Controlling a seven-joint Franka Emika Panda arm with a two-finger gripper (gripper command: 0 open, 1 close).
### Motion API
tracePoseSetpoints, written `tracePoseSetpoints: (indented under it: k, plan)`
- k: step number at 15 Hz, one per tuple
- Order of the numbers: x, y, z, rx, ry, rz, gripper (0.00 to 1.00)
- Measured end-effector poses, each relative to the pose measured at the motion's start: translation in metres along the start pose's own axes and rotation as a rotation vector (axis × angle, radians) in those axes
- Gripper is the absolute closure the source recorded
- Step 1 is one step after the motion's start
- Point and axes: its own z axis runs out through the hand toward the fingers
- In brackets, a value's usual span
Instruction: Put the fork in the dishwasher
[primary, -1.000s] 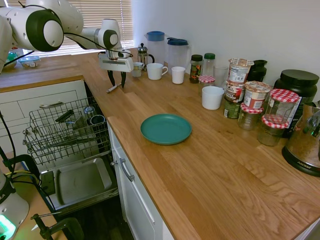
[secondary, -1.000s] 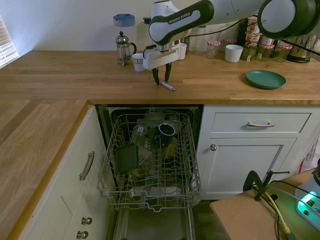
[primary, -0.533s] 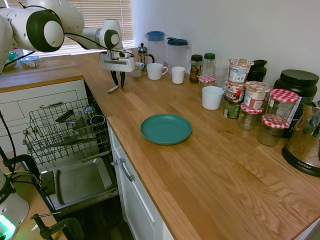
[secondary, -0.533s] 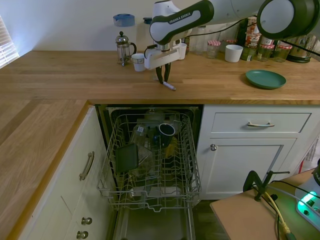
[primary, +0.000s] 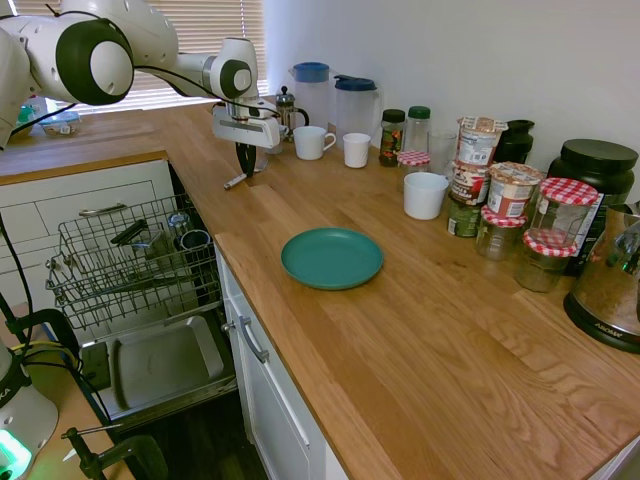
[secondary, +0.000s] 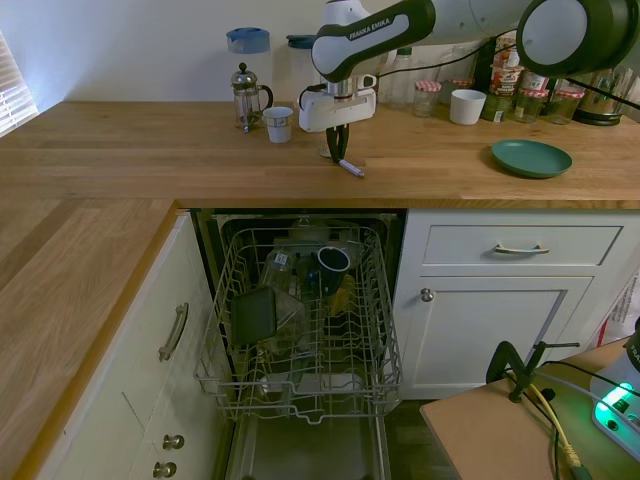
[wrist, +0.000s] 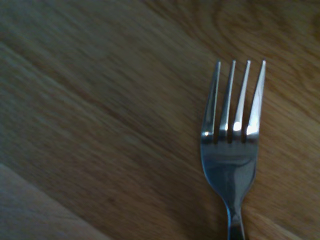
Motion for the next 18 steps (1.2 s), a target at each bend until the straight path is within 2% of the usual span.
tracePoseSetpoints:
  k: [3, 7, 9, 14, 18]
  plan:
    - [0.007, 0.007, -0.010, 0.010, -0.001, 0.102, 1.00]
    - [-0.015, 0.016, -0.060, 0.039, 0.021, 0.238, 1.00]
    - [-0.041, 0.021, -0.079, 0.039, 0.020, 0.304, 1.00]
    - [-0.139, 0.032, -0.115, 0.047, -0.003, 0.381, 1.00]
    - [-0.201, 0.047, -0.113, 0.084, -0.008, 0.408, 1.00]
